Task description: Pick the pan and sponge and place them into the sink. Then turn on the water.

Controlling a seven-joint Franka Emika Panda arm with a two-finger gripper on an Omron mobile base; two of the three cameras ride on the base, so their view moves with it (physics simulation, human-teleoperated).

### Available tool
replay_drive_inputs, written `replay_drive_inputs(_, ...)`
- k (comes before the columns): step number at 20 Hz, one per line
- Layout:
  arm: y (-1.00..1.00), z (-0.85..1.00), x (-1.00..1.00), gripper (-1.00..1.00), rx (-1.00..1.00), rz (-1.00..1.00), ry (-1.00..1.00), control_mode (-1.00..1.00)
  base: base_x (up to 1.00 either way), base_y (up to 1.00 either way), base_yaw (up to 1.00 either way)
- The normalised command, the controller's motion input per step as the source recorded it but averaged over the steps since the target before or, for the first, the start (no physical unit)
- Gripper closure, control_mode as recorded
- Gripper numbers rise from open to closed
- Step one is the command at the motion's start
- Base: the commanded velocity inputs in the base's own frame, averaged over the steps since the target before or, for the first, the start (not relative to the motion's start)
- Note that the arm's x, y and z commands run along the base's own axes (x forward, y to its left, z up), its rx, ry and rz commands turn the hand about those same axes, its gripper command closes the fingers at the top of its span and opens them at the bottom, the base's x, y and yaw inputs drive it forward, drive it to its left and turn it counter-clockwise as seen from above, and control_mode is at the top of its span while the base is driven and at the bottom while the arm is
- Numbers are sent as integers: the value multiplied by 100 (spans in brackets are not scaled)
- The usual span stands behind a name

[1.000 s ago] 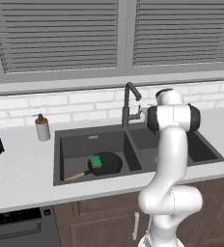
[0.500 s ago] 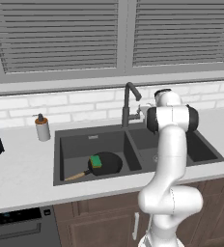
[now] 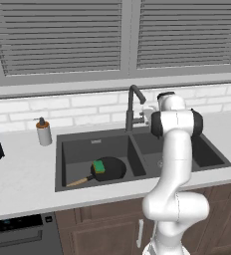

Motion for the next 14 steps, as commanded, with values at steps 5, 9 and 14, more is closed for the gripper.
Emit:
replay_drive_inputs(5, 6, -19, 27, 100, 0, 0, 0, -100, 0, 0, 0)
replay_drive_inputs(9, 1, -16, 23, 100, 0, 0, 0, -100, 0, 0, 0)
replay_drive_inputs(14, 0, -11, 8, 100, 1, 0, 2, -100, 0, 0, 0)
